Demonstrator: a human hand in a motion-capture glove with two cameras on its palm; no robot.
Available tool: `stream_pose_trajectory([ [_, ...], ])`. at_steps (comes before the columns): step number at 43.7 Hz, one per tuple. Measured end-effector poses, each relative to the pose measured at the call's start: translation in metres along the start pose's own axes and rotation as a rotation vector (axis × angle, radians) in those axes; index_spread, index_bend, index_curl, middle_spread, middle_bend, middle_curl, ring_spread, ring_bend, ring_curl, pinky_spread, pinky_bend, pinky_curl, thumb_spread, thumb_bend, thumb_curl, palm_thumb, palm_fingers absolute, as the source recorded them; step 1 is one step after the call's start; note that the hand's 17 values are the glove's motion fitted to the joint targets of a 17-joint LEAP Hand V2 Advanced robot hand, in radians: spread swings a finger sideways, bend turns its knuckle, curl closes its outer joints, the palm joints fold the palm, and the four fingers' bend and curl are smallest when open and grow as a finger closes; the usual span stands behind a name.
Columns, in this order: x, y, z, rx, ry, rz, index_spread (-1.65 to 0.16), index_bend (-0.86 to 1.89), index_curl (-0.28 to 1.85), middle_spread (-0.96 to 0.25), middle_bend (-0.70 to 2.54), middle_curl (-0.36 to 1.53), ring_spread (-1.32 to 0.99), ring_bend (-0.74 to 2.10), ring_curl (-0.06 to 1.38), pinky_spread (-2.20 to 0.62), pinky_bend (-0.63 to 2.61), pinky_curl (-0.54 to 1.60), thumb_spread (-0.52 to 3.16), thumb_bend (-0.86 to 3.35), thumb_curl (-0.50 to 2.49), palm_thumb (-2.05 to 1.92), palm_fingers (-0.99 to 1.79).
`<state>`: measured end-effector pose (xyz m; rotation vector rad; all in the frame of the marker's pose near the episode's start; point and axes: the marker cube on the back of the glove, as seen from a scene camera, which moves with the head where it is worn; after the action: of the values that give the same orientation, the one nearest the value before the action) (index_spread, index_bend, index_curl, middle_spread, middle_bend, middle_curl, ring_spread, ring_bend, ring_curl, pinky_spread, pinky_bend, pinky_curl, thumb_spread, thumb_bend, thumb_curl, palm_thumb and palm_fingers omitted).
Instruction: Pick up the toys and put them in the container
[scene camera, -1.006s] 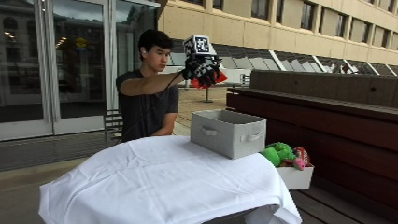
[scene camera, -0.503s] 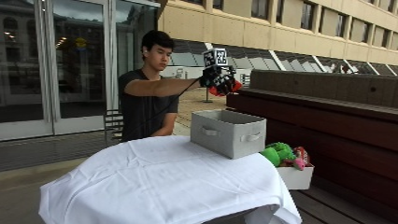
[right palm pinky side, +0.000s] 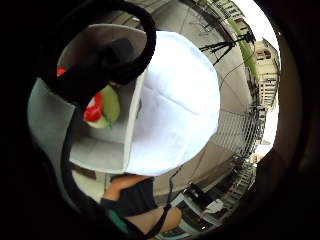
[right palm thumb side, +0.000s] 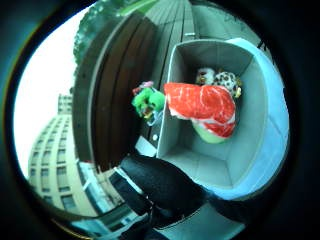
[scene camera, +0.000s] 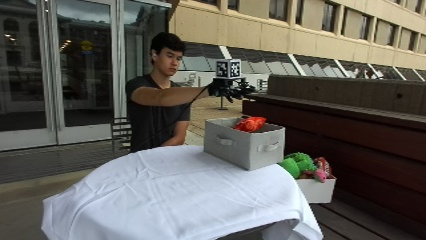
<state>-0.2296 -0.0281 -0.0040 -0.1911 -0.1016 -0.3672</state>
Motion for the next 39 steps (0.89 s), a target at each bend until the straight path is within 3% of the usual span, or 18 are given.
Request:
stream_pose_trajectory([
  [5, 0.022, 0.013, -0.006, 0.097, 0.054, 0.082, -0.29, -0.02, 0.44, -0.01, 0.20, 0.56, -0.04, 0.69, 0.34, -0.10, 1.44, 0.48, 0.87, -0.14, 0.46, -0.18, -0.23],
  [20, 0.158, 0.079, -0.010, 0.261, 0.179, 0.293, -0.29, 0.08, 0.30, 0.00, 0.22, 0.52, 0.04, 0.40, 0.26, 0.02, 1.11, 0.36, 0.87, -0.14, 0.29, -0.19, -0.23],
  [32, 0.223, 0.121, 0.023, 0.231, 0.197, 0.384, -0.30, 0.10, 0.26, -0.01, 0.20, 0.49, 0.05, 0.32, 0.24, 0.04, 0.99, 0.32, 0.89, -0.13, 0.22, -0.18, -0.14],
  [39, 0.221, 0.140, 0.026, 0.218, 0.168, 0.487, -0.31, 0.12, 0.25, -0.01, 0.19, 0.48, 0.06, 0.28, 0.24, 0.05, 0.93, 0.30, 0.90, -0.12, 0.19, -0.17, -0.13],
])
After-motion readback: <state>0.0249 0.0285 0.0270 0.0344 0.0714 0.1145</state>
